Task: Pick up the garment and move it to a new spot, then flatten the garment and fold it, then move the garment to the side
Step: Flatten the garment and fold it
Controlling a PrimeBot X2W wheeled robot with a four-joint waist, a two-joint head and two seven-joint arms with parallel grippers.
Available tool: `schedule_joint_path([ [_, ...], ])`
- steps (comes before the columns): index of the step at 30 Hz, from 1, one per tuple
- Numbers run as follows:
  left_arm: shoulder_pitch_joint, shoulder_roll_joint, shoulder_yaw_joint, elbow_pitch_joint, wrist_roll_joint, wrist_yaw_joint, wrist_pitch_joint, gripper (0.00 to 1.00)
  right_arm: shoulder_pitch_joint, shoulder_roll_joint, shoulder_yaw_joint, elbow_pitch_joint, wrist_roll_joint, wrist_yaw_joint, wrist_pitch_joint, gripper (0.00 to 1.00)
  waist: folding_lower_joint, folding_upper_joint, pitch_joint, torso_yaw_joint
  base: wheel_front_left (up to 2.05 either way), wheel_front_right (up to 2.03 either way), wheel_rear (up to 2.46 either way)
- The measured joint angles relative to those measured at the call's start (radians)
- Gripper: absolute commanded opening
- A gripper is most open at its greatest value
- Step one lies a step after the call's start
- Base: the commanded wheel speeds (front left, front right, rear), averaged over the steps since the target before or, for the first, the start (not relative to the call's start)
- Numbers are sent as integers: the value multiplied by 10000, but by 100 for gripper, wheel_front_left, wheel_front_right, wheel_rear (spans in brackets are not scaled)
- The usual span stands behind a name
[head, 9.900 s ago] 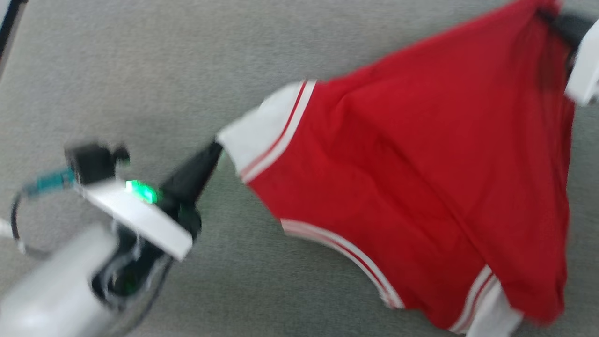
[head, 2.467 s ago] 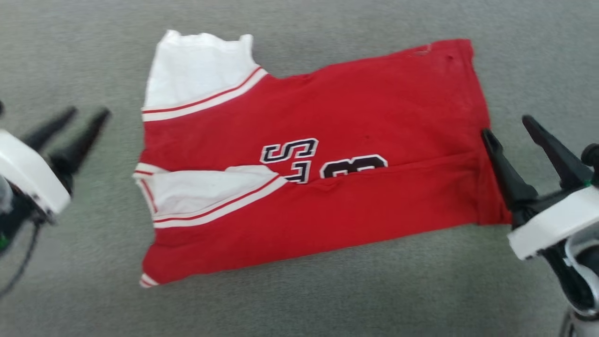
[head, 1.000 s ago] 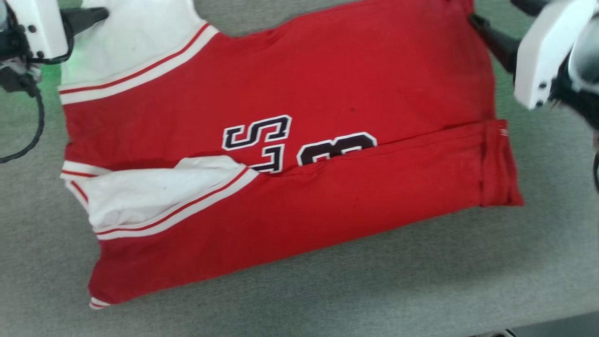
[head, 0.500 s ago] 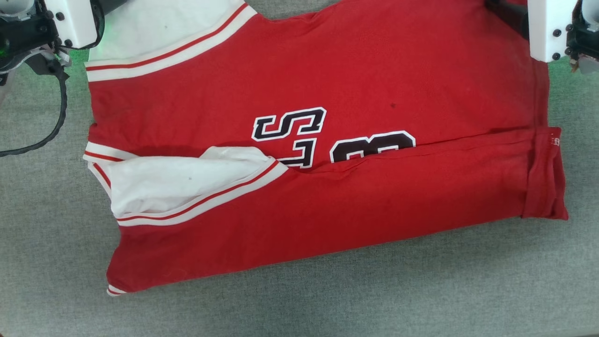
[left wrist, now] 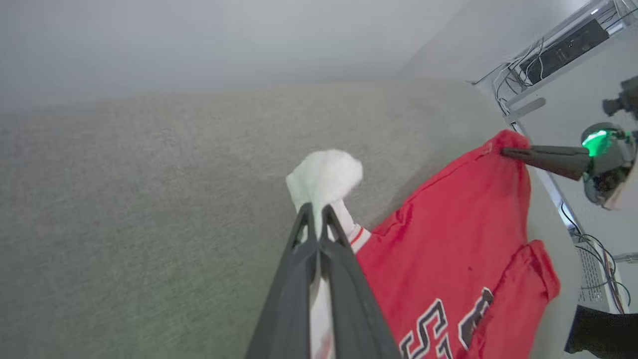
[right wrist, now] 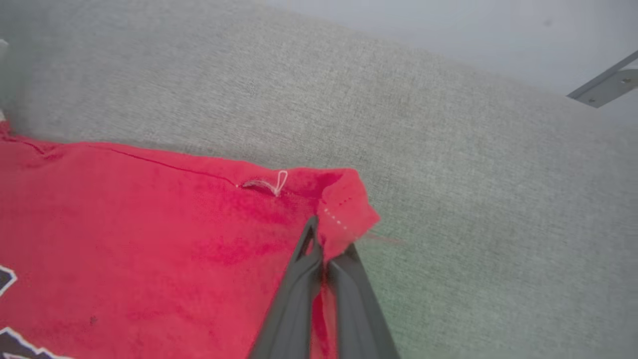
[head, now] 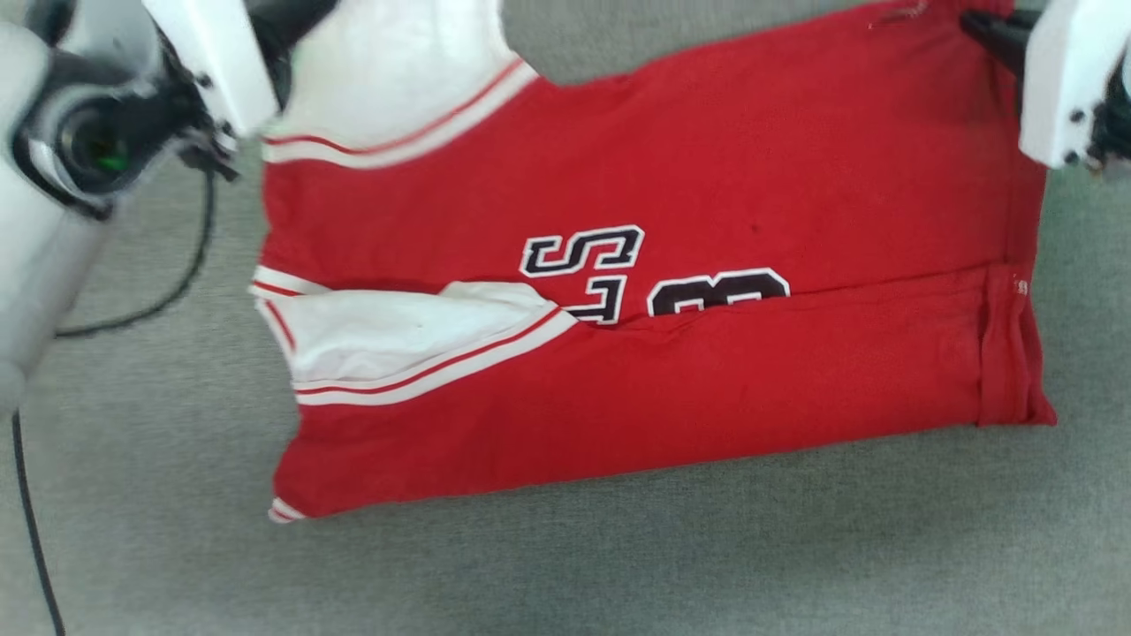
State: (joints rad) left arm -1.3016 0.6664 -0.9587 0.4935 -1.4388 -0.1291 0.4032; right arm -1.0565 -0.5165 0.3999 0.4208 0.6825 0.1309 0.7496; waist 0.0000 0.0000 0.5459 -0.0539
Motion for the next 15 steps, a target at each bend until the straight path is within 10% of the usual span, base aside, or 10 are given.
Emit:
schedule_joint_path([
  [15,3732,1772,-585,-4251,-525,0,-2964,0,4239,-1419,-1151,-2767,750,-2,-284,0,0,0,-1987,1042,0,0,0],
])
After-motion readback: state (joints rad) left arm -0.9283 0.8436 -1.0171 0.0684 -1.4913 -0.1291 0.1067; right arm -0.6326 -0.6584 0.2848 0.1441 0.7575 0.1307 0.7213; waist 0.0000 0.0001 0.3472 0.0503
